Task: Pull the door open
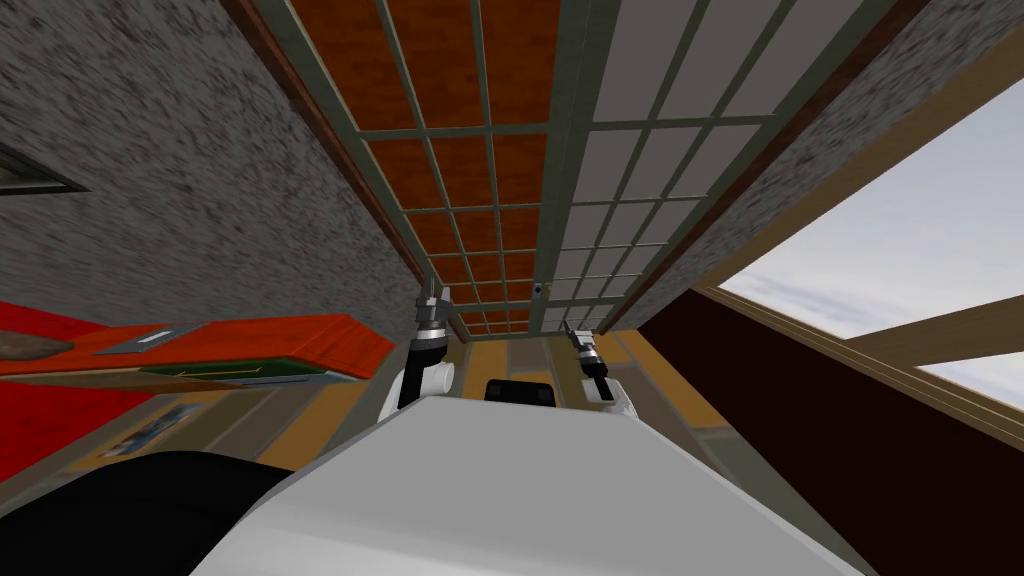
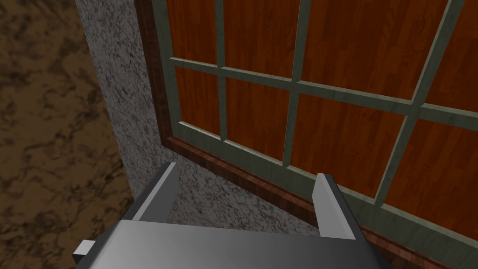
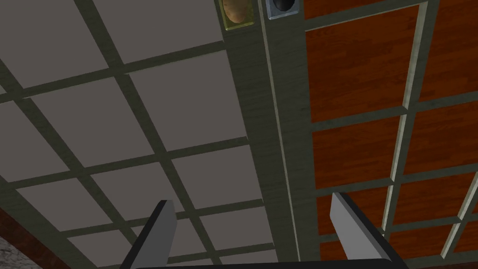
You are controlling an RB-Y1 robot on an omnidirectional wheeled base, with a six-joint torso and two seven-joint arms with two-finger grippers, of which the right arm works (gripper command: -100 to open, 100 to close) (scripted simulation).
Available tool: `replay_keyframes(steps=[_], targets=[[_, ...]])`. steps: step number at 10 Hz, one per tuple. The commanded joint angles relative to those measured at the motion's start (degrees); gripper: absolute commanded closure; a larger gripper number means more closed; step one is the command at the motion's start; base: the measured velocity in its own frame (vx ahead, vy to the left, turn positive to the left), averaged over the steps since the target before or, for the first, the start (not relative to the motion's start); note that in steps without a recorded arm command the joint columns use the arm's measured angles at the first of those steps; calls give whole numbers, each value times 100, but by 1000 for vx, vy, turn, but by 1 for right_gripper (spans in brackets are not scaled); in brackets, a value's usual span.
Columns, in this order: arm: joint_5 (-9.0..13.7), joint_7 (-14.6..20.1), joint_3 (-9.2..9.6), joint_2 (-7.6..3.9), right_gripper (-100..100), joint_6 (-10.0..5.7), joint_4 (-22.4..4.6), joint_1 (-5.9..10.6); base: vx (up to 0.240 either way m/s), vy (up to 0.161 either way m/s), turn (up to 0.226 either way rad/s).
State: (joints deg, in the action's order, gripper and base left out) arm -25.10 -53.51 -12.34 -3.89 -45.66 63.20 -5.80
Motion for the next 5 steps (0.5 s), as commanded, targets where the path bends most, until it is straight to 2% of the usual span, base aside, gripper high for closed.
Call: replay_keyframes(steps=[1,5], targets=[[-69,-180,-57,32,-100,-45,-243,112,114,-1,-15],[-232,-542,-177,109,-100,-124,-729,310,94,6,-15]])
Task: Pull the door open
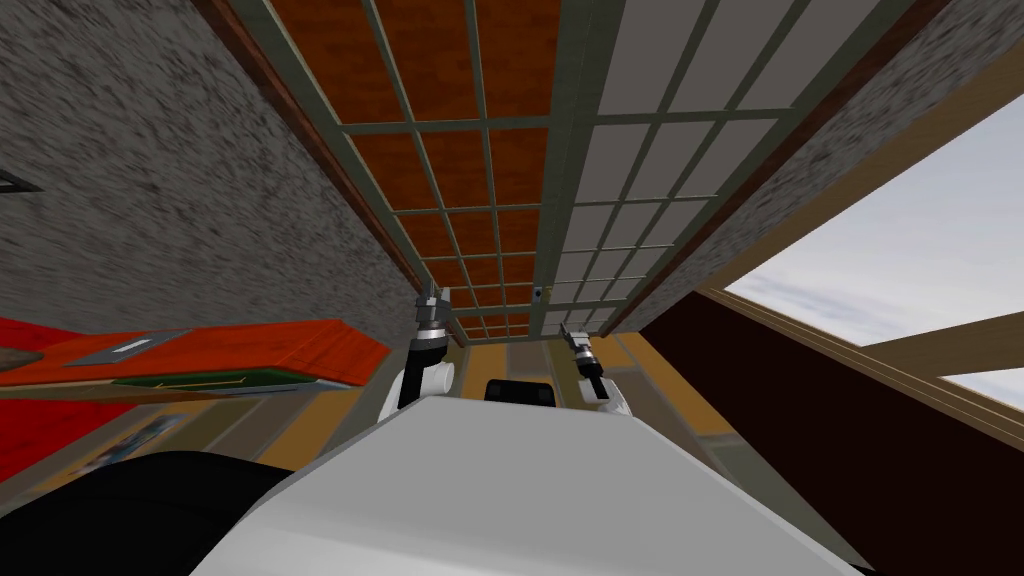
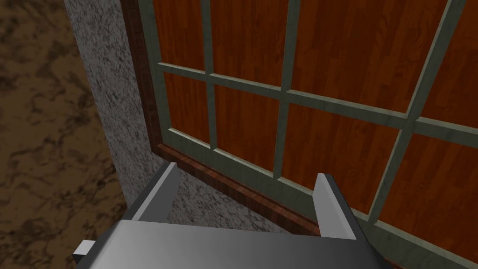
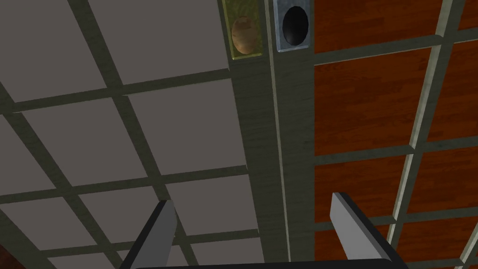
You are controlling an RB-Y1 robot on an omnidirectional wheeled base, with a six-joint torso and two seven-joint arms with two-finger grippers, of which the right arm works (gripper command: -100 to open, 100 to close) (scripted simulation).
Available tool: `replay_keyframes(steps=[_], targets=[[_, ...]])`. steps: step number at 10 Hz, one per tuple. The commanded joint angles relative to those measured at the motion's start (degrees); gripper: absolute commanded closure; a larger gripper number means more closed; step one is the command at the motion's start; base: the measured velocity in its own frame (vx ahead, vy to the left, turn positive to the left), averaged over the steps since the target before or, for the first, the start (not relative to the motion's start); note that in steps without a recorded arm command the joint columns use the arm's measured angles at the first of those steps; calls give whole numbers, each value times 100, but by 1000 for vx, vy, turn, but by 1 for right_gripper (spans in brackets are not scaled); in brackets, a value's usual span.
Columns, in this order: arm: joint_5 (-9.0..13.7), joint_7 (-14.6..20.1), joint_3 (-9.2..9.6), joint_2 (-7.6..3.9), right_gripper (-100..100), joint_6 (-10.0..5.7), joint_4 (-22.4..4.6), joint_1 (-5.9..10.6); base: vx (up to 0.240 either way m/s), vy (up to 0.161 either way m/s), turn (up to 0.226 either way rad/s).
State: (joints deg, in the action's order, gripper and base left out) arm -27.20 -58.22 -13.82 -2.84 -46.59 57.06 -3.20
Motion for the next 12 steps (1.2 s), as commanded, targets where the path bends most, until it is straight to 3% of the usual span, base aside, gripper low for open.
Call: replay_keyframes(steps=[1,5,12], targets=[[-59,-156,-56,25,-100,-49,-228,97,98,6,-14],[-261,-605,-203,161,-100,-147,-828,353,132,-8,-18],[-515,-1175,-382,416,-100,-270,-1573,725,120,-14,-15]])
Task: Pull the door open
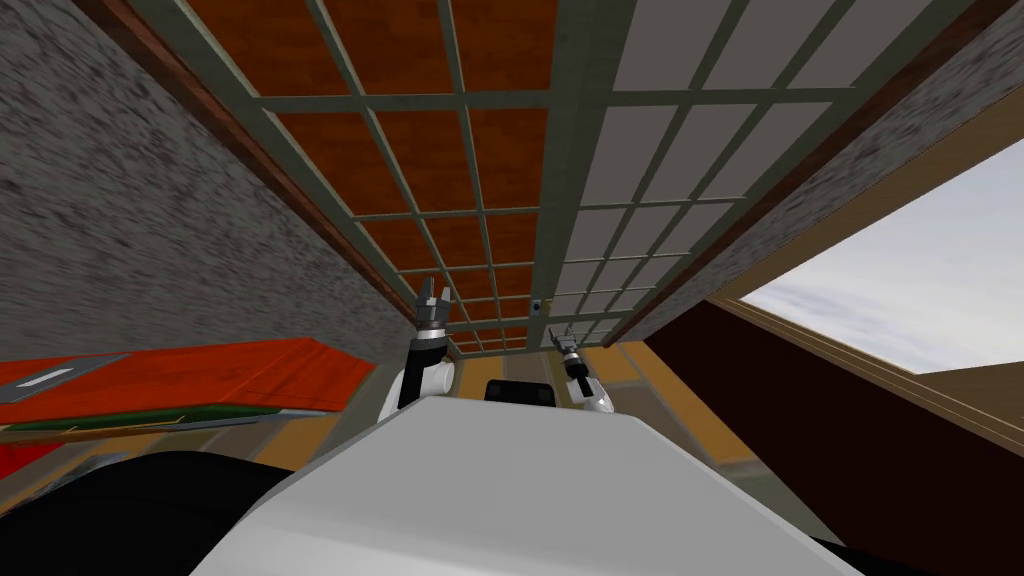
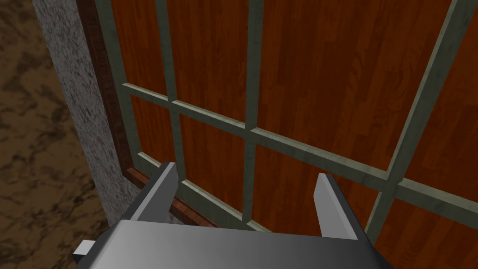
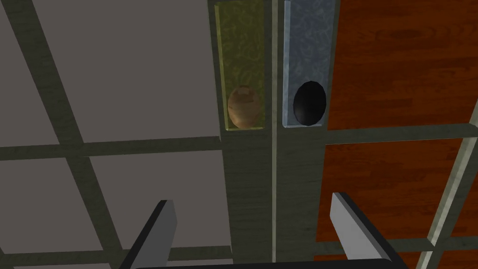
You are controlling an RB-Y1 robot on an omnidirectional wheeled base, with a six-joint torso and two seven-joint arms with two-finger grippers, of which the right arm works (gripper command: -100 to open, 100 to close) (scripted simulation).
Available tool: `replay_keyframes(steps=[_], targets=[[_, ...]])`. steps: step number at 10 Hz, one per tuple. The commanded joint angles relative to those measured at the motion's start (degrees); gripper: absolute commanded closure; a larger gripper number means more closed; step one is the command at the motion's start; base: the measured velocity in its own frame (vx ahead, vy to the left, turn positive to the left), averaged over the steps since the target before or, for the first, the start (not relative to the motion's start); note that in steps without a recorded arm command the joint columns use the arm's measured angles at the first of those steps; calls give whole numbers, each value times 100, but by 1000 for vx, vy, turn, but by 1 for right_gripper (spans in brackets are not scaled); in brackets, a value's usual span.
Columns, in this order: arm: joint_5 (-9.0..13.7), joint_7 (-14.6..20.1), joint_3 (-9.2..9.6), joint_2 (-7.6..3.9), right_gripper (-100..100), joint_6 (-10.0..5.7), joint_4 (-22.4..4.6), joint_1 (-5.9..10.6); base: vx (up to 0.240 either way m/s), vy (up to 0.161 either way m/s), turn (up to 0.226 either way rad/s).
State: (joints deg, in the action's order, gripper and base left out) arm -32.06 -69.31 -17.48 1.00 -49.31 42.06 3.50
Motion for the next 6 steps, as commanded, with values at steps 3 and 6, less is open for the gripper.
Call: replay_keyframes(steps=[3,6], targets=[[7,-28,-65,-230,-100,9,-21,-77,-17,0,-13],[32,-49,-192,-574,-100,26,-33,-223,-126,-9,-15]])
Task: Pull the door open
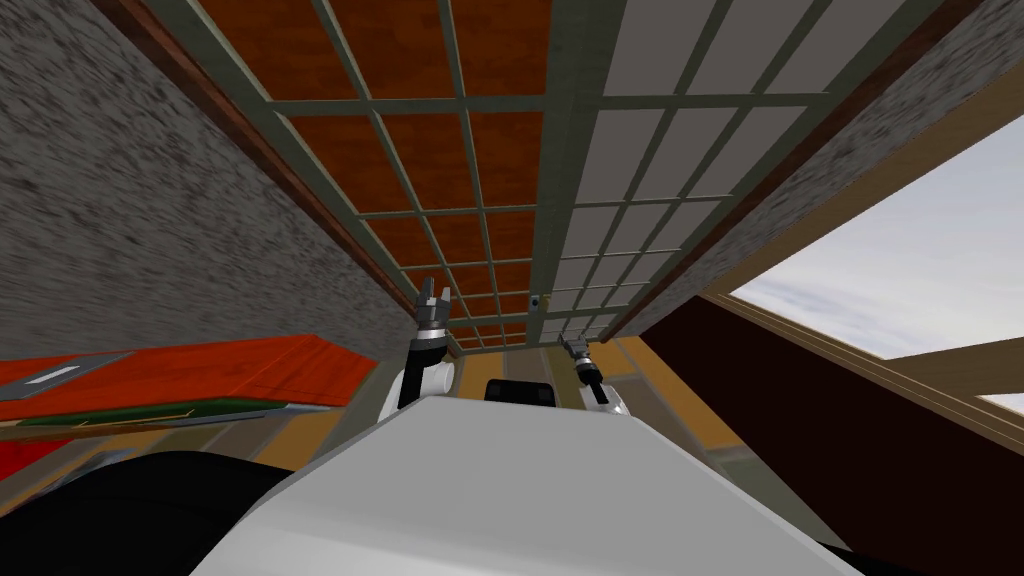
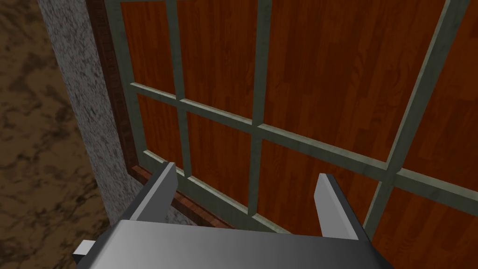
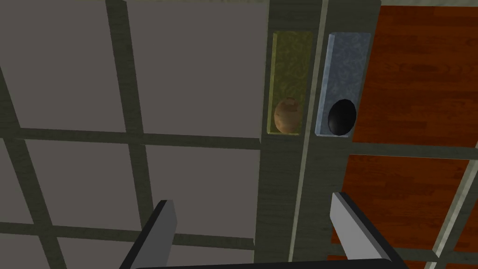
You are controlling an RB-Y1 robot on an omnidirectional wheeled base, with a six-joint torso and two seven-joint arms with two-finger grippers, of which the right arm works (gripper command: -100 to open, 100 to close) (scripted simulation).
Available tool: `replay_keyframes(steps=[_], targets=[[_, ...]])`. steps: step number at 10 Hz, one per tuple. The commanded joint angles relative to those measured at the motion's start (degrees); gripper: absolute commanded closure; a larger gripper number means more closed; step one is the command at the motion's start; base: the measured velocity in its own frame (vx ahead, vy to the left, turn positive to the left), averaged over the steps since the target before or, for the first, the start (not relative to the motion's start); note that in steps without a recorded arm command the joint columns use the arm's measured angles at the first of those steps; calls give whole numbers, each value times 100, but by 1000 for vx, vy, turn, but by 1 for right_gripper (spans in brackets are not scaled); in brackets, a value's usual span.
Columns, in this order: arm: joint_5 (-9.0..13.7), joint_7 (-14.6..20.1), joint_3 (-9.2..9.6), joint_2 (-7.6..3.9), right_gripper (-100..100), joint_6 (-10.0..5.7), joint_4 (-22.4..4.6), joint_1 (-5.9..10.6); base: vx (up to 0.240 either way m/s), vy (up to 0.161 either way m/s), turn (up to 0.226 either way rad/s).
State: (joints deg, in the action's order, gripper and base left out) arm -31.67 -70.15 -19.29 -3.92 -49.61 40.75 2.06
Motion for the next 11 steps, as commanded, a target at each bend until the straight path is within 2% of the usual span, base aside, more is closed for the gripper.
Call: replay_keyframes(steps=[1,2,3,5,6,7,8,9,10,11], targets=[[-1,29,-47,-161,-100,61,96,-119,-150,1,-17],[9,20,-95,-266,-100,68,94,-172,-119,-5,-13],[9,20,-95,-266,-100,68,94,-172,-69,-11,-7],[43,-8,-254,-508,-100,89,93,-342,-120,-19,-8],[57,-19,-318,-580,-100,98,95,-408,-168,-28,-5],[57,-19,-318,-580,-100,98,95,-408,-92,-4,-1],[87,-39,-446,-716,-100,116,100,-541,-104,-5,5],[108,-51,-528,-785,-100,129,106,-625,-167,-12,7],[108,-51,-528,-785,-100,129,106,-625,-113,-18,-1],[142,-69,-658,-880,-100,150,117,-757,-119,-29,25]])
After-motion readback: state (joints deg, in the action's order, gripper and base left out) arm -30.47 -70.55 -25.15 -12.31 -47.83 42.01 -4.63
